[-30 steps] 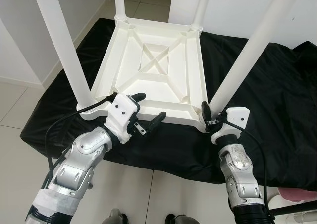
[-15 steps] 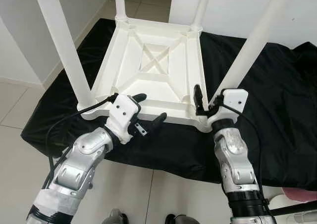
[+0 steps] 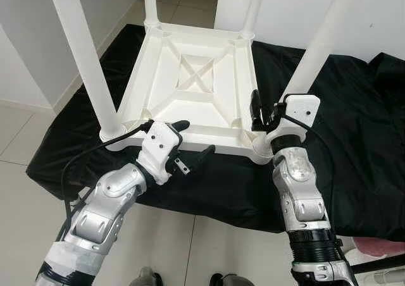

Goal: Building children table

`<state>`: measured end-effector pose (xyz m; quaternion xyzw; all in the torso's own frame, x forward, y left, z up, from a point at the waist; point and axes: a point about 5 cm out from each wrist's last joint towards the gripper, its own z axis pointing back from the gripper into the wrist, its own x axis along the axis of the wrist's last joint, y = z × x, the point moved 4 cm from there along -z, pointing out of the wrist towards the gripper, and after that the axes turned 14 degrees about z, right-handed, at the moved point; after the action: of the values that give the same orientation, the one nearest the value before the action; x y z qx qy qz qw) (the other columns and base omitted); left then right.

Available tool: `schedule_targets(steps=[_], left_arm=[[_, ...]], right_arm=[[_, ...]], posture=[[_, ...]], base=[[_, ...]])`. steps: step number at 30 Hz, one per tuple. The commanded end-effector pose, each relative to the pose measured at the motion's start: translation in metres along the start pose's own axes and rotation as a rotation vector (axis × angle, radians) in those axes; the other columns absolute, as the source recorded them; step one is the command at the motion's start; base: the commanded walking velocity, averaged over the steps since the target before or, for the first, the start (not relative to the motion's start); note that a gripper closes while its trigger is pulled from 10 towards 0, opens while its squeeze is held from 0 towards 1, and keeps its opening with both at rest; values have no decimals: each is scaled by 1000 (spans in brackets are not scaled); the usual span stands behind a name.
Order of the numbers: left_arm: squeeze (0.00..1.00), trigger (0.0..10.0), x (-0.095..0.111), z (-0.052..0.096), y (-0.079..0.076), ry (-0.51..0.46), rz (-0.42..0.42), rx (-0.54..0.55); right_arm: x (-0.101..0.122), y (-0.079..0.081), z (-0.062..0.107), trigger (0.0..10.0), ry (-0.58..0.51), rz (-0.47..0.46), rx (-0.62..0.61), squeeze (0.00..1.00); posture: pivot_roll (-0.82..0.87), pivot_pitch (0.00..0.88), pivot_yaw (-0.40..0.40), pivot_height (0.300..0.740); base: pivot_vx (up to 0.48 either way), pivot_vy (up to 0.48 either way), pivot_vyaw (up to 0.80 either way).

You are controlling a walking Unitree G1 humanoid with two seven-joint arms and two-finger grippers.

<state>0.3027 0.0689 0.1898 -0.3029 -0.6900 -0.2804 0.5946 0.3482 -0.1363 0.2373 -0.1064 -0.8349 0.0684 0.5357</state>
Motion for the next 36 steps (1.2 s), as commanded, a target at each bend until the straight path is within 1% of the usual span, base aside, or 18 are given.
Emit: schedule_targets(steps=[1,2,7,8,9,10,11,12,20,21,22,23,25,30,31,34,35,36], left_arm=[[0,10000,-5,1,-12,32,-7,-82],[0,10000,-7,2,-14,41,-1,-93],[0,10000,-12,3,-17,62,2,-111],[0,10000,-13,3,-18,67,1,-118],[0,10000,-14,4,-19,70,0,-122],[0,10000,-15,4,-21,76,2,-131],[0,10000,-16,4,-22,80,2,-139],[0,10000,-16,4,-23,84,1,-146],[0,10000,-23,8,-32,130,11,-194],[0,10000,-24,8,-35,139,21,-206],[0,10000,-25,9,-36,145,27,-214],[0,10000,-25,10,-38,150,31,-225],[0,10000,-24,10,-38,151,30,-229],[0,10000,-24,13,-43,170,90,-260],[0,10000,-24,13,-43,170,90,-260],[0,10000,-25,17,-51,186,156,-298],[0,10000,-25,17,-51,186,156,-298],[0,10000,-25,18,-53,191,168,-304]], right_arm=[[5,1,0,10000,-11,4,3,0],[6,2,0,8510,-12,9,6,0],[4,1,2,8549,1,13,3,0],[3,1,2,7294,10,14,1,0],[1,1,2,7294,16,15,-1,0],[0,1,2,4118,24,16,0,0],[-1,2,2,2471,32,16,0,0],[-2,2,3,0,38,10,3,0],[-10,5,5,0,99,-32,6,0],[-13,6,6,4627,127,-63,1,0],[-16,7,7,4627,148,-85,-2,0],[-19,9,8,10000,174,-137,-9,0],[-20,10,8,10000,180,-161,-11,0],[-24,15,10,10000,234,-324,-30,0],[-24,15,10,10000,234,-324,-30,0],[-28,16,12,10000,274,-505,-65,0],[-28,16,12,10000,274,-505,-65,0],[-29,16,13,10000,283,-554,-75,0]], posture=[[63,92,-81,740],[61,93,-80,740],[61,94,-80,740],[59,95,-78,740],[59,95,-78,740],[59,95,-78,740],[59,95,-78,740],[59,95,-78,740],[58,98,-77,740],[58,101,-76,740],[58,101,-76,740],[59,102,-74,740],[59,102,-74,740],[60,105,-69,740],[60,105,-69,740],[59,109,-65,740],[59,109,-65,740],[59,109,-65,740]], base=[[0,0,0],[0,0,0],[0,0,0],[0,0,0],[0,0,0],[0,0,0],[0,0,0],[0,0,0],[0,0,0],[0,0,0],[0,0,0],[0,0,0],[0,0,0],[0,0,0],[0,0,0],[0,0,0],[0,0,0],[0,0,0]])
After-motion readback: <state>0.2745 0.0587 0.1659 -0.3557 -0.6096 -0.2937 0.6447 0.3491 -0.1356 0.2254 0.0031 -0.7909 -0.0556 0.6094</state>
